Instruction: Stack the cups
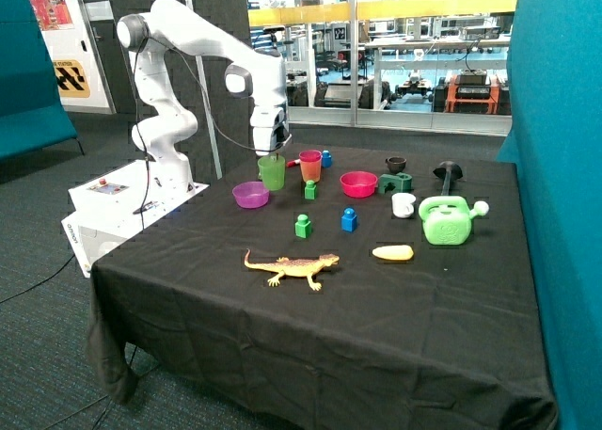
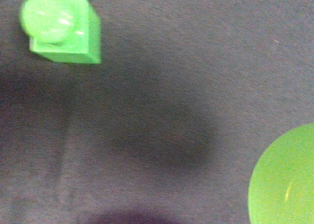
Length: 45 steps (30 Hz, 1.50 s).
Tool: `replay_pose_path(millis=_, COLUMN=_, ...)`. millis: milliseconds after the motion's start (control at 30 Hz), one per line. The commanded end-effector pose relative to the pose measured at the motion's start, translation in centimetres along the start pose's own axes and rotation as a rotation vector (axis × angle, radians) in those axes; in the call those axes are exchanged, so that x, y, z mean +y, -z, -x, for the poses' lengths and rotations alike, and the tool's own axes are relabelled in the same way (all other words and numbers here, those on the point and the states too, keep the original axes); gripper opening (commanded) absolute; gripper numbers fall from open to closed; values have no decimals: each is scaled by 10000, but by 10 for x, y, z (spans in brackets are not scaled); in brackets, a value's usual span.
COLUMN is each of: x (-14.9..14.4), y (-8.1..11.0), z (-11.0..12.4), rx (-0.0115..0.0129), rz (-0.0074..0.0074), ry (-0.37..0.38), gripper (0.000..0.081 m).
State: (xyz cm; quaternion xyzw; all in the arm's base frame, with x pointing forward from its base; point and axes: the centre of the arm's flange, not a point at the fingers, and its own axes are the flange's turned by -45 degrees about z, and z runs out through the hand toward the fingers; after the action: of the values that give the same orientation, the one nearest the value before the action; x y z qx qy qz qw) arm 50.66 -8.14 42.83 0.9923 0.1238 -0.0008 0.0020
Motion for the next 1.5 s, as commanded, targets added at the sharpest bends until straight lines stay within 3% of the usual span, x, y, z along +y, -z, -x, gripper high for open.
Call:
replay_pose_path(millis=0, x=-38, y=13, z=-12, rx=23, rz=-37, ry=895, gripper=0)
replay_pose_path(millis=1467, x=-182, y=22, z=-39, rx=28, rz=-34, ry=3749, gripper=0)
